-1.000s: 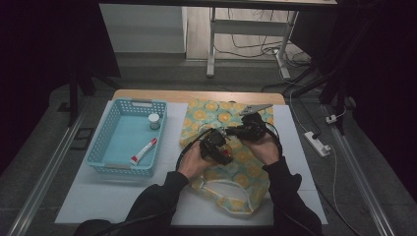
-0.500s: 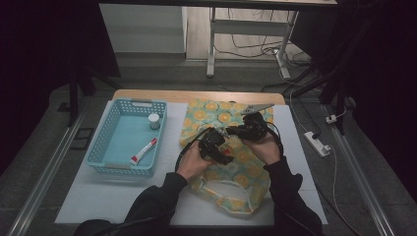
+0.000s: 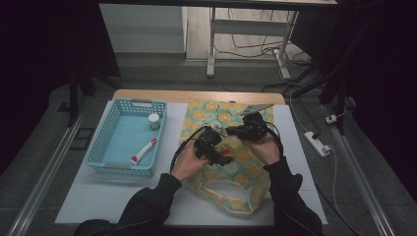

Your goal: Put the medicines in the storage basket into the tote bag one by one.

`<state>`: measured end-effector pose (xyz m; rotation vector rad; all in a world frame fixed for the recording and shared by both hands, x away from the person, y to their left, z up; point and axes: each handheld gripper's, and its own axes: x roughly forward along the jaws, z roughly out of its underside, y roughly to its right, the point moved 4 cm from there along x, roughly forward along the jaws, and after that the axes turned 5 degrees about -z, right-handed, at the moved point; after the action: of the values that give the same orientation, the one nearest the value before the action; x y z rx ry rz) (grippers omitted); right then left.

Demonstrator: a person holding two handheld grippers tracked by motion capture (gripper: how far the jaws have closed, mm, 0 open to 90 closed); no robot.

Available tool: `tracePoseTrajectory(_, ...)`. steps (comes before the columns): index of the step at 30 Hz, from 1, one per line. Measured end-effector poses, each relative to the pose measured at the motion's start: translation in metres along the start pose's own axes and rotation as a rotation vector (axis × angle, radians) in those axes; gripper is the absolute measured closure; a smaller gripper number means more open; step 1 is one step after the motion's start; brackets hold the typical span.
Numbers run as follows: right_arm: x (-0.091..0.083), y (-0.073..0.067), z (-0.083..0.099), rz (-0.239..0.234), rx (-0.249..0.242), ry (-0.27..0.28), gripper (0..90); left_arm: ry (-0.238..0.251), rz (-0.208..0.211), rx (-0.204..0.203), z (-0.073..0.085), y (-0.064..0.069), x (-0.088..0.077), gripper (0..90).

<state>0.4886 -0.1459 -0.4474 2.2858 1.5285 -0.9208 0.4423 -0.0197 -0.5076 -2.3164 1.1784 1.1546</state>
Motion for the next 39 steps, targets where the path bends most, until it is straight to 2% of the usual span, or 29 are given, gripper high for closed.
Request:
tracePoseTrajectory(2, 0.000, 0.000, 0.000, 0.000, 0.000, 0.000, 90.0, -0.001, 0.005, 0.000, 0.002, 0.000, -0.003, 8.9)
tracePoseTrajectory(6, -0.001, 0.000, 0.000, 0.000, -0.001, 0.002, 90.0, 0.015, 0.041, -0.024, 0.004, -0.001, -0.009, 6.6)
tracePoseTrajectory(9, -0.001, 0.000, 0.000, -0.003, -0.003, 0.002, 90.0, 0.020, 0.048, -0.016, 0.005, -0.001, -0.013, 4.3)
tracePoseTrajectory(13, -0.002, -0.001, 0.000, -0.008, -0.012, -0.003, 90.0, 0.036, 0.076, -0.011, 0.006, 0.002, -0.018, 0.0)
tracePoseTrajectory(21, -0.003, -0.002, -0.001, -0.012, -0.014, 0.001, 90.0, 0.063, 0.109, -0.014, 0.011, 0.001, -0.030, 0.0)
tracePoseTrajectory(25, -0.003, -0.001, -0.001, -0.012, -0.014, 0.001, 90.0, 0.064, 0.100, -0.010, 0.015, -0.001, -0.036, 0.0)
tracePoseTrajectory(31, -0.002, -0.001, 0.000, -0.011, -0.014, -0.005, 90.0, 0.087, 0.111, -0.031, 0.022, -0.007, -0.048, 0.0)
tracePoseTrajectory(35, -0.002, 0.000, 0.000, -0.009, -0.014, -0.004, 90.0, 0.084, 0.094, -0.028, 0.027, -0.012, -0.056, 0.0)
tracePoseTrajectory(39, -0.004, 0.000, 0.000, -0.008, -0.009, 0.001, 90.0, 0.097, 0.122, -0.028, 0.033, -0.018, -0.063, 0.0)
